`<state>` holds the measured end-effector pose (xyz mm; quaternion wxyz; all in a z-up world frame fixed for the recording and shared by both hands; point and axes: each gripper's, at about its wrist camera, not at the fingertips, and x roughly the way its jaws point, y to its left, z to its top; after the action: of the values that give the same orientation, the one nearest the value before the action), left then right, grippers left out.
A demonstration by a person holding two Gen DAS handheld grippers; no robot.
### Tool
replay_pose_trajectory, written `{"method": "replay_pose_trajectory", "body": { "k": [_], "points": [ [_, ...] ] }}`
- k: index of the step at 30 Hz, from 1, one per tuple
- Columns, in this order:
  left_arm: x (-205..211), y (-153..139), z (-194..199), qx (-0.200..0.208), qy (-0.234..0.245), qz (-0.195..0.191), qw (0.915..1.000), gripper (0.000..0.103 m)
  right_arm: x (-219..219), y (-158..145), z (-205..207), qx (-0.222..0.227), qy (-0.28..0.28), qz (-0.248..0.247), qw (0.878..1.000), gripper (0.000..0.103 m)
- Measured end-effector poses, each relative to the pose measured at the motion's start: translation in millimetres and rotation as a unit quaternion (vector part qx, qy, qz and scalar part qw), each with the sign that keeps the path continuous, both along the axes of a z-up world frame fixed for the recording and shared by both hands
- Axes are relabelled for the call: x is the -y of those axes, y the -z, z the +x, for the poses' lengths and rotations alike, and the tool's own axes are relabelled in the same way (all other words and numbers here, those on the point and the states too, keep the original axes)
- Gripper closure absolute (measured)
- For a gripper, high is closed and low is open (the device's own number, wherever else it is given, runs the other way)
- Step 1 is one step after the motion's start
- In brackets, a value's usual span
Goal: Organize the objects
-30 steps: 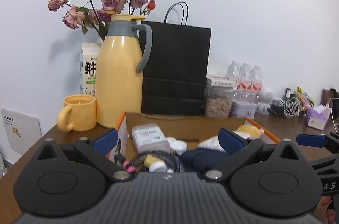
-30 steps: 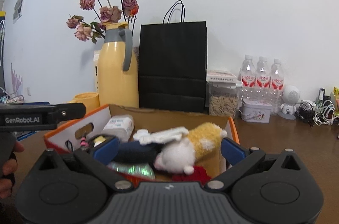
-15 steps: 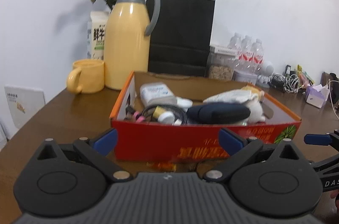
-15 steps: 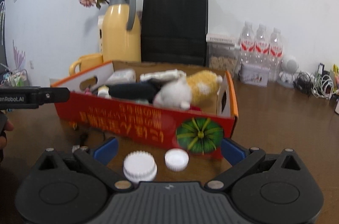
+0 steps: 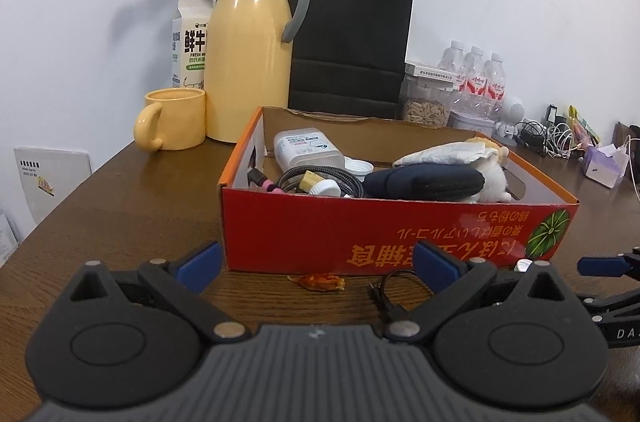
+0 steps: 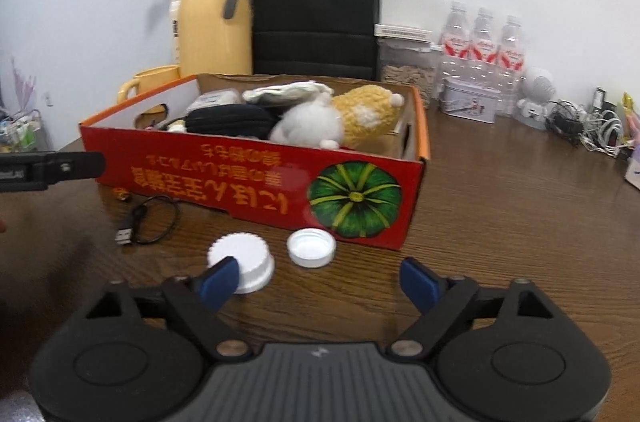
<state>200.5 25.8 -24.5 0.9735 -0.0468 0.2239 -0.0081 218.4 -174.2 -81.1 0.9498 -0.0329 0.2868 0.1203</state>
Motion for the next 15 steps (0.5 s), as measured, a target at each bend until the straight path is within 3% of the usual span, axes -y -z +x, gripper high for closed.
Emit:
{"method": "replay_pose_trajectory", "body": {
  "k": [15],
  "points": [
    [2, 4, 4, -0.019, 0.003, 0.003, 0.9998, 0.000, -42, 3, 22, -0.031, -0.062, 0.003, 0.998, 0.060]
  ]
}}
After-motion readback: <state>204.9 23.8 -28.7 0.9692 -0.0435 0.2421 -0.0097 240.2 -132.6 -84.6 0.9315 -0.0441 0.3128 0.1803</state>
